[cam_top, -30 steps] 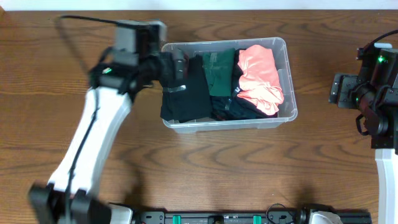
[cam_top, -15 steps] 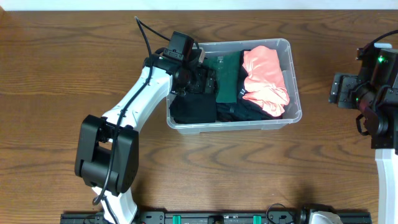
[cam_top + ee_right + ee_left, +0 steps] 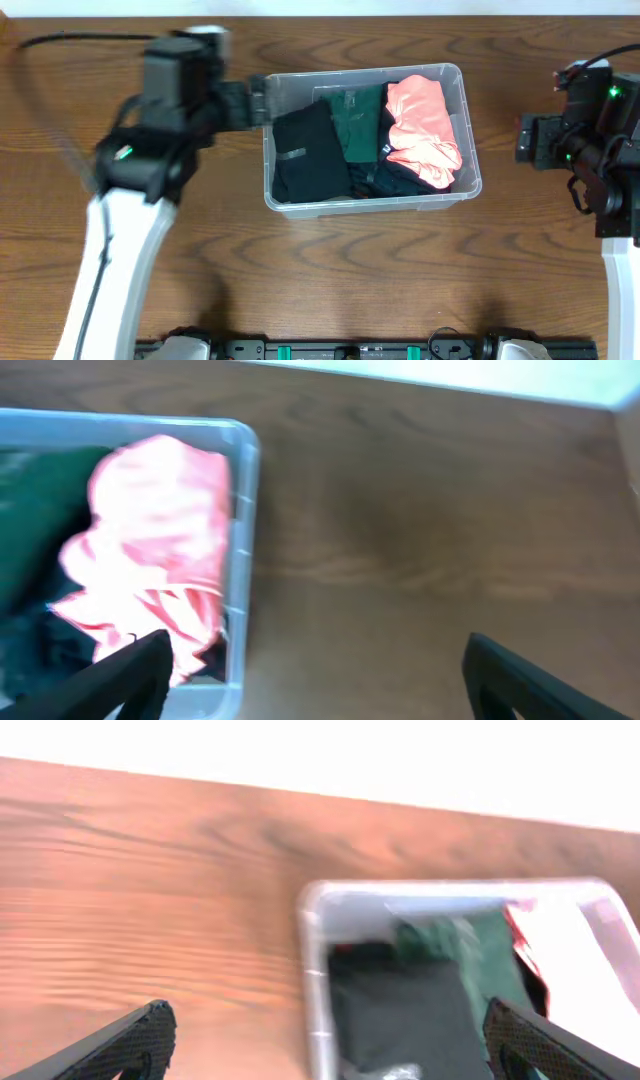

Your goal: Pack container

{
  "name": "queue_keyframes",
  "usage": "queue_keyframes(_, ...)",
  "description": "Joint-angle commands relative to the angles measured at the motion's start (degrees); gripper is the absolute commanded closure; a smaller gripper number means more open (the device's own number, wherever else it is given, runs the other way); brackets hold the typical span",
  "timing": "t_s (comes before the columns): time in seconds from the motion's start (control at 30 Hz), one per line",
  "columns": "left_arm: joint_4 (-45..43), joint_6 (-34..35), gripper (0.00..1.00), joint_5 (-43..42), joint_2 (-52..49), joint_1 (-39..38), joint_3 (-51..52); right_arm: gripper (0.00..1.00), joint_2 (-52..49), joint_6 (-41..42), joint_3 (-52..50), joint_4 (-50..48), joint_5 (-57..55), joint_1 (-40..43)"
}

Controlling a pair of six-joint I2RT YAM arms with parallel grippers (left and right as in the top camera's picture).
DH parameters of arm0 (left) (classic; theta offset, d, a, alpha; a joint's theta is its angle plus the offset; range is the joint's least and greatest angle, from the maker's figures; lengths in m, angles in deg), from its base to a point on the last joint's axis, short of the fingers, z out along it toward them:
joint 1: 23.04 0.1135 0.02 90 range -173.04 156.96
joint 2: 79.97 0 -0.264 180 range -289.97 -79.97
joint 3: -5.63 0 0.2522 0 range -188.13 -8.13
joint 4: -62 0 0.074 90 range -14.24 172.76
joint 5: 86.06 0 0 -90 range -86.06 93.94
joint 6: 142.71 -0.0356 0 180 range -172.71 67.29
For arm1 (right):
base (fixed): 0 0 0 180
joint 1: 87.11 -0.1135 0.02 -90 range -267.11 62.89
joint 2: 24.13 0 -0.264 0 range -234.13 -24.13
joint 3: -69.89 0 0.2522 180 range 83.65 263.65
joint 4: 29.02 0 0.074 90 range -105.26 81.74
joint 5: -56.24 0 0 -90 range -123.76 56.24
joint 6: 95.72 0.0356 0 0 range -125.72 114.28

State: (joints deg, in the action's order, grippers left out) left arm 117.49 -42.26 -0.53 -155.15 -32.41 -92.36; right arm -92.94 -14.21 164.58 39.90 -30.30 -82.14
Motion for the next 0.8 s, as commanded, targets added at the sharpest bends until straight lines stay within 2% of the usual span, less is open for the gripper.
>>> queue_keyframes(0.0,3.0,-0.3,0.02,5.4,-0.8,4.8,0.4,0.06,-2.7,-4.4,-0.1,-1.2,5.8,-2.8)
queue_keyframes(0.07,5.1,-0.3,0.02,5.4,-1.6,7.5,0.9,0.01,-5.8,-4.5,-0.1,-2.8,5.8,-4.3)
queue_keyframes(0.27,7.1,-0.4,0.02,5.4,-4.1,11.4,2.2,0.01,-15.1,-4.4,-0.1,-10.7,5.8,-5.0)
queue_keyframes(0.4,9.0,-0.6,0.02,5.4,-4.4,12.9,2.2,0.01,-16.9,-4.7,-0.1,-10.0,5.9,-4.7)
queue_keyframes(0.6,11.0,-3.2,0.02,5.1,2.7,12.4,4.3,0.01,-11.7,-0.5,-0.3,-6.4,5.1,-3.5)
queue_keyframes(0.77,10.5,-4.4,0.02,4.9,17.8,12.5,14.2,0.01,0.5,1.5,-8.3,-7.8,1.9,-3.5)
